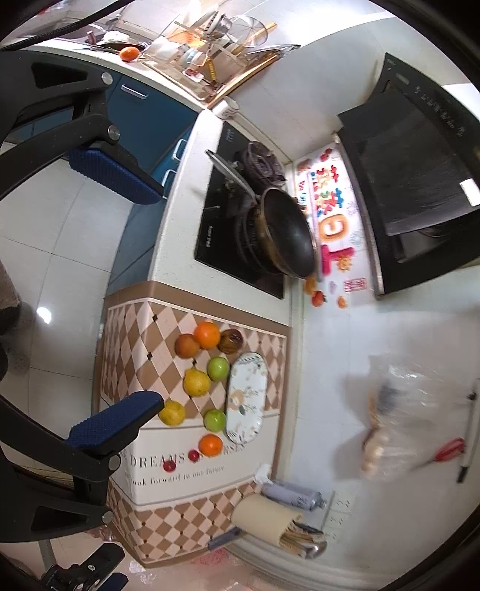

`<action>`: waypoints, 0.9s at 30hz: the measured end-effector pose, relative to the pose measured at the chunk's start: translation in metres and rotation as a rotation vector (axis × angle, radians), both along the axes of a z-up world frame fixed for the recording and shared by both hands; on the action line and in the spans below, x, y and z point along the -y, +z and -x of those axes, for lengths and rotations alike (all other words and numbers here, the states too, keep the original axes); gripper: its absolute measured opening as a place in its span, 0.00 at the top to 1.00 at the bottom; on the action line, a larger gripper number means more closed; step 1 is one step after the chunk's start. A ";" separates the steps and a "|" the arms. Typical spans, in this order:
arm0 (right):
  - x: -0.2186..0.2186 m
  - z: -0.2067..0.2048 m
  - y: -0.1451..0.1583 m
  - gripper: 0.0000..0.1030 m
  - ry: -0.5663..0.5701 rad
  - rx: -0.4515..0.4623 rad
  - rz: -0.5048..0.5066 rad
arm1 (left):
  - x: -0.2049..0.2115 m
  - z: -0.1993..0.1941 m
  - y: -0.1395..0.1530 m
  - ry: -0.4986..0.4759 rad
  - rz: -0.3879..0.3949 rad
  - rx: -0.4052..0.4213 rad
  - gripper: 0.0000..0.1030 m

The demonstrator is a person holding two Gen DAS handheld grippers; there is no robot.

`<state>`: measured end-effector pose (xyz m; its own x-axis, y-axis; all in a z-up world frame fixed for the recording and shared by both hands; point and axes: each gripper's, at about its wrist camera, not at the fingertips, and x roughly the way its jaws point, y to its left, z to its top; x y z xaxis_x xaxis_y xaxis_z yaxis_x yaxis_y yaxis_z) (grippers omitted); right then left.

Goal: Organize fruits
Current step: 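Grasp the orange with the left tool while the right tool grasps the large yellow grapefruit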

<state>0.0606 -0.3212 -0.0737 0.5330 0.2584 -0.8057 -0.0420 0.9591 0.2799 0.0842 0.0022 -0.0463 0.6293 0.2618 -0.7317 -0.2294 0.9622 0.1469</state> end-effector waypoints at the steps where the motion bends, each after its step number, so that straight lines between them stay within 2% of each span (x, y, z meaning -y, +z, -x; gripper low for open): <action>1: -0.001 -0.006 -0.006 0.00 0.004 -0.008 -0.007 | -0.002 -0.007 -0.005 0.010 -0.007 -0.010 0.00; 5: -0.014 -0.046 -0.038 0.00 0.014 -0.060 -0.007 | -0.013 -0.040 -0.028 0.030 -0.019 -0.067 0.00; 9: -0.034 -0.088 -0.075 0.00 0.016 -0.125 0.011 | -0.031 -0.089 -0.062 0.020 0.012 -0.165 0.00; 12: -0.053 -0.122 -0.106 0.00 0.015 -0.192 0.012 | -0.049 -0.131 -0.097 0.004 0.078 -0.268 0.00; 16: -0.079 -0.171 -0.140 0.00 0.004 -0.279 -0.014 | -0.077 -0.191 -0.148 -0.010 0.213 -0.413 0.00; 17: -0.087 -0.185 -0.149 0.00 0.004 -0.296 -0.021 | -0.085 -0.208 -0.162 -0.014 0.247 -0.448 0.03; 18: -0.094 -0.196 -0.155 0.00 0.001 -0.310 -0.024 | -0.089 -0.219 -0.171 -0.020 0.265 -0.465 0.13; 20: -0.109 -0.220 -0.171 0.00 -0.020 -0.339 -0.011 | -0.095 -0.245 -0.193 -0.050 0.302 -0.525 0.26; 23: -0.131 -0.250 -0.193 0.01 -0.039 -0.362 0.012 | -0.095 -0.278 -0.222 -0.099 0.367 -0.607 0.27; 27: -0.153 -0.279 -0.220 0.02 -0.035 -0.407 0.026 | -0.094 -0.317 -0.252 -0.134 0.429 -0.674 0.27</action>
<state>0.3398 -0.1678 -0.2935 0.1778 0.2228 -0.9585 0.1004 0.9648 0.2429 0.4011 0.0963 -0.2986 0.0230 -0.1743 -0.9844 -0.1018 0.9792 -0.1758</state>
